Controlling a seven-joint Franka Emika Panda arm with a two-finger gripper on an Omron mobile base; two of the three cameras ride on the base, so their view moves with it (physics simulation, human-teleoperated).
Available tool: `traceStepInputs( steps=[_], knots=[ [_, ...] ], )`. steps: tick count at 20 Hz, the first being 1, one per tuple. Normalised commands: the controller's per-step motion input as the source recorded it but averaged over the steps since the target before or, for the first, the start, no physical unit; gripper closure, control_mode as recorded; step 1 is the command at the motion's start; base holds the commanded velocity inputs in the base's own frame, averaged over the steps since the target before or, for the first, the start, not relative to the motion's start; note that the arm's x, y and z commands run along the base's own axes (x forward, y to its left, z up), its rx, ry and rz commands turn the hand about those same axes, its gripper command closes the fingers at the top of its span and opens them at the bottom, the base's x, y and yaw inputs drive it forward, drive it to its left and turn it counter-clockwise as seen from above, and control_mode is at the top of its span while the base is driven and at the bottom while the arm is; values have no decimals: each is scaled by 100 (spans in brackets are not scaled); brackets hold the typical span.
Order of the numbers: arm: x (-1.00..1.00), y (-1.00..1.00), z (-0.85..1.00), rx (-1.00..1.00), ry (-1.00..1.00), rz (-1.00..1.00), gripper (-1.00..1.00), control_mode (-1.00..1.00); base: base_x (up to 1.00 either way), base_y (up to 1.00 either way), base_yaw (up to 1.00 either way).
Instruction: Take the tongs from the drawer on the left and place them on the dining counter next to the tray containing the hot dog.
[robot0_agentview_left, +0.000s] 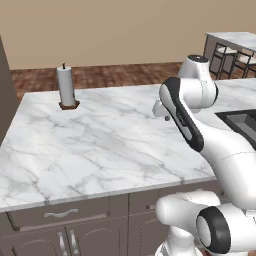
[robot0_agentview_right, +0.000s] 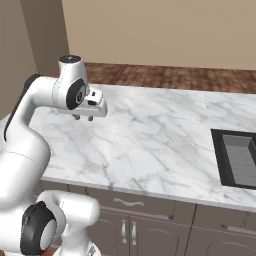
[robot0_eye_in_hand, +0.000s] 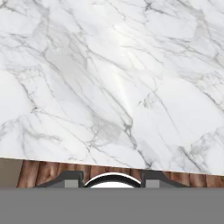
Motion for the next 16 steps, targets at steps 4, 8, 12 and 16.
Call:
traceStepInputs(
  steps=[4,8,12,16],
  knots=[
    [-10,8,-3,-2,0,0,-100,-100,0,0,0],
    [-17,35,-9,-6,0,2,-100,-100,0,0,0],
    [-1,55,-13,-9,4,6,-100,-100,0,0,0],
    [0,77,-27,-22,10,8,-100,-100,0,0,0]
  ],
)
